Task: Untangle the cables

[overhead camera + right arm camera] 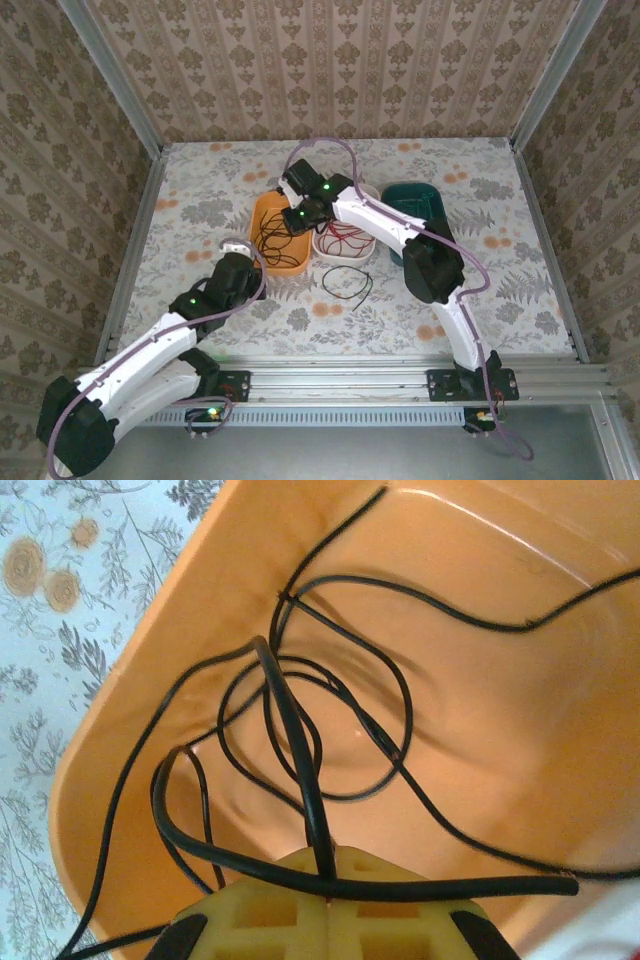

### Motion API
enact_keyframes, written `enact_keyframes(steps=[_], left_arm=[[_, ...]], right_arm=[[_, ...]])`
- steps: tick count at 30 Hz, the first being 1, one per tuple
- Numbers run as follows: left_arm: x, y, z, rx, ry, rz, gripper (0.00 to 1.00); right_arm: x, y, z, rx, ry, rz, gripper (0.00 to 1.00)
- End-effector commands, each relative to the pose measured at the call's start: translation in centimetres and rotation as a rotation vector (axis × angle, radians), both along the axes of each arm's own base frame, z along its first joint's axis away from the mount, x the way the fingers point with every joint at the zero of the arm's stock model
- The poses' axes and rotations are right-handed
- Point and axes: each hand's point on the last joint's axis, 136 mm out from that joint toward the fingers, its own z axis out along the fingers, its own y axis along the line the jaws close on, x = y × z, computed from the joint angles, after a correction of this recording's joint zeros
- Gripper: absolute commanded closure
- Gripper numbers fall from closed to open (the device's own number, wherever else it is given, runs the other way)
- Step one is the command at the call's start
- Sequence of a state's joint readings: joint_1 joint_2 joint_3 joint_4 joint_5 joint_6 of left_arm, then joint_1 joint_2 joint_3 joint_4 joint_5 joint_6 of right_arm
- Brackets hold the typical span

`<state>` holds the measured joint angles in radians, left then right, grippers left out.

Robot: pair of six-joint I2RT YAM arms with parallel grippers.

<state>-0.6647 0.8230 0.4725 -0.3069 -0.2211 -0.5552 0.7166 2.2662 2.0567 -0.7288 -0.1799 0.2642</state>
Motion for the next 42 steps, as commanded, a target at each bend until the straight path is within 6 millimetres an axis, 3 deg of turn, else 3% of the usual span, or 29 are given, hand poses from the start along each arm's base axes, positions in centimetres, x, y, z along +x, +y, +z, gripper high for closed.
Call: enact_keyframes(steps=[1,3,5,8,10,16,22,23,24,27,29,34,38,42], left_arm=[[0.2,-0.2,0.8,-0.043,0.011,0.016,1.0],[0.5,-0.4,1.4,-0.041,0.01,0.015,1.0],[0.9,-0.6,1.8,-0.035,0.014,0.021,1.0],[1.7,-0.6,2.3,-0.045,0.041,0.051,1.0],[2.3,-0.5,2.3,-0.062,0.077,0.079,1.0],[4.8,-1.8,2.1,-0.045,0.118,0.073,1.0],[8.4,-3.9,0.2,-0.027,0.142,0.027,1.0],[9.0,-4.2,-0.3,-0.02,0.151,0.03,0.98],[9.5,-4.5,-0.5,-0.015,0.151,0.023,0.91],[10.6,-5.6,-0.1,-0.021,0.141,0.001,0.54],[10.9,-6.6,1.4,-0.023,0.097,-0.024,0.34],[9.8,-7.7,6.5,0.058,-0.056,-0.072,0.24],[7.8,-7.4,10.1,0.134,-0.164,-0.075,0.21],[4.6,-9.4,10.4,0.14,-0.188,-0.175,0.22]], right_arm=[[-0.3,-0.1,-1.7,-0.021,0.086,0.011,0.96],[0.4,-0.3,-1.7,-0.016,0.088,-0.022,0.91],[1.0,-0.8,-0.8,-0.005,0.069,-0.055,0.74],[1.2,-1.7,2.1,0.015,-0.013,-0.093,0.5],[1.4,-2.8,4.2,0.035,-0.081,-0.135,0.42],[-0.1,-6.9,10.1,0.061,-0.24,-0.233,0.36],[-5.1,-11.6,12.2,0.139,-0.297,-0.292,0.37],[-6.3,-12.4,12.0,0.154,-0.293,-0.296,0.37],[-7.4,-13.2,12.0,0.171,-0.292,-0.303,0.37],[-10.8,-16.2,10.6,0.186,-0.266,-0.35,0.37],[-13.0,-18.3,9.0,0.179,-0.243,-0.385,0.37],[-17.2,-22.3,5.5,0.169,-0.2,-0.456,0.37],[-19.5,-24.8,3.1,0.149,-0.172,-0.507,0.37],[-20.8,-26.6,0.9,0.101,-0.141,-0.558,0.37]])
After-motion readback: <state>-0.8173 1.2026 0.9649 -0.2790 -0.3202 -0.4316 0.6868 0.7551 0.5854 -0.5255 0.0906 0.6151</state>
